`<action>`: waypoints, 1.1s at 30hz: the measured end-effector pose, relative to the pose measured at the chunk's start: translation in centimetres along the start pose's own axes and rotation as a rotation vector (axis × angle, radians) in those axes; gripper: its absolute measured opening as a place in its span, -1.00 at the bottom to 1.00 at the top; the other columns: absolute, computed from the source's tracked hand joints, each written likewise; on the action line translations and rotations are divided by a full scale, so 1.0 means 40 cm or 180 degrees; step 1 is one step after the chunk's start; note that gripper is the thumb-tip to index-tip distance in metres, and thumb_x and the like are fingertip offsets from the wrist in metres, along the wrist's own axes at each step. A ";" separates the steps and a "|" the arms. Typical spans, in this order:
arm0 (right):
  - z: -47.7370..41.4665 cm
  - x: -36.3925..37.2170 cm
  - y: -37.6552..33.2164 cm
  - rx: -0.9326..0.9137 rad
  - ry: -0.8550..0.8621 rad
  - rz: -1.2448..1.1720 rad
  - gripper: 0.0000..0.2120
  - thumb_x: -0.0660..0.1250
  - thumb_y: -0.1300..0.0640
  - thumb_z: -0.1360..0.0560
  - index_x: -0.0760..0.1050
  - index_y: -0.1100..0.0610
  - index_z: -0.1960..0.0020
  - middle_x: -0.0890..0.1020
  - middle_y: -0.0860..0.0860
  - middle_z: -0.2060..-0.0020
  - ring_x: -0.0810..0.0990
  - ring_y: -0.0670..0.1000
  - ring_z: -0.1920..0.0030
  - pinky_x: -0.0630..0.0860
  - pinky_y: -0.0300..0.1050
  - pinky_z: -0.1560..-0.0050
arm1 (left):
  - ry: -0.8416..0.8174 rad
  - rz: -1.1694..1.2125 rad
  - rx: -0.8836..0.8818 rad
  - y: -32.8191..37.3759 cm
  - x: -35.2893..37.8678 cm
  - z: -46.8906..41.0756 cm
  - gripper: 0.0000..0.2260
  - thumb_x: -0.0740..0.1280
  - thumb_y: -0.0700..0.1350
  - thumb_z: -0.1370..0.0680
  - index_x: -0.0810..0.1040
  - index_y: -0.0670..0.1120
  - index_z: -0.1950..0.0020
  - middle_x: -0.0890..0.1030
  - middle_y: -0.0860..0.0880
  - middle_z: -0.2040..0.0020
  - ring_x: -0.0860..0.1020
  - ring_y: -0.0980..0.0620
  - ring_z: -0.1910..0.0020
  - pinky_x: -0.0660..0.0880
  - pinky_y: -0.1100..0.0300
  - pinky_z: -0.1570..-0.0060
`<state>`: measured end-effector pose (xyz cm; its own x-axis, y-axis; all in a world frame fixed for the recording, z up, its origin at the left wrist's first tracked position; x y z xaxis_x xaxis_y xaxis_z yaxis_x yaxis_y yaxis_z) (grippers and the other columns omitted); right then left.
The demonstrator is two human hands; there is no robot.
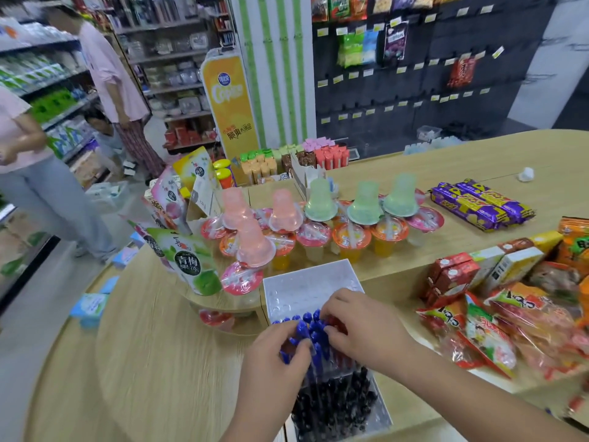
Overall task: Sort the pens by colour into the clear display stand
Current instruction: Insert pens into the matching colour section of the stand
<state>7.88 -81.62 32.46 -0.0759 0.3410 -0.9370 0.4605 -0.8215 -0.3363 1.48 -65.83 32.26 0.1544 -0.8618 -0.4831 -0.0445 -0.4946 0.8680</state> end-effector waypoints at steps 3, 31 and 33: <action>-0.001 -0.002 0.002 -0.0041 -0.0037 -0.0022 -0.82 0.24 -0.11 -0.50 0.49 -0.15 -0.08 0.49 -0.21 -0.06 0.50 -0.14 -0.02 0.40 -0.22 0.23 | -0.0054 0.0011 -0.0040 -0.001 0.003 0.002 -0.84 0.42 -0.16 -0.49 0.64 0.13 0.09 0.59 0.10 0.21 0.53 0.13 0.22 0.42 0.32 0.25; 0.041 -0.041 0.025 0.0197 0.0038 -0.1312 -0.94 0.39 0.02 -0.48 0.58 -0.07 0.04 0.55 -0.24 0.27 0.50 -0.19 0.26 0.38 -0.36 0.27 | -0.0151 -0.1318 0.0563 -0.045 0.030 -0.010 -0.83 0.40 -0.02 -0.53 0.65 0.12 -0.11 0.46 0.26 -0.02 0.37 0.23 -0.08 0.32 0.45 0.01; 0.035 -0.039 0.026 0.0170 0.0037 -0.1285 -0.93 0.40 0.02 -0.47 0.59 -0.06 0.05 0.55 -0.19 0.23 0.49 -0.19 0.24 0.38 -0.36 0.25 | -0.0171 -0.1332 0.0563 -0.047 0.031 -0.012 -0.83 0.40 -0.02 -0.54 0.65 0.12 -0.11 0.47 0.25 -0.02 0.37 0.22 -0.08 0.32 0.45 0.00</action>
<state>7.25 -83.66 33.44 -0.2309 0.6459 -0.7277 0.3491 -0.6431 -0.6816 2.24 -65.91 30.07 0.1437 -0.5861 -0.7974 -0.1577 -0.8091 0.5662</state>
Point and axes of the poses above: each hand's wrist, its own z-axis away from the middle knuckle, its own x-axis out of the palm, y = z × x, the point moved 5 cm from there along -z, towards the middle knuckle
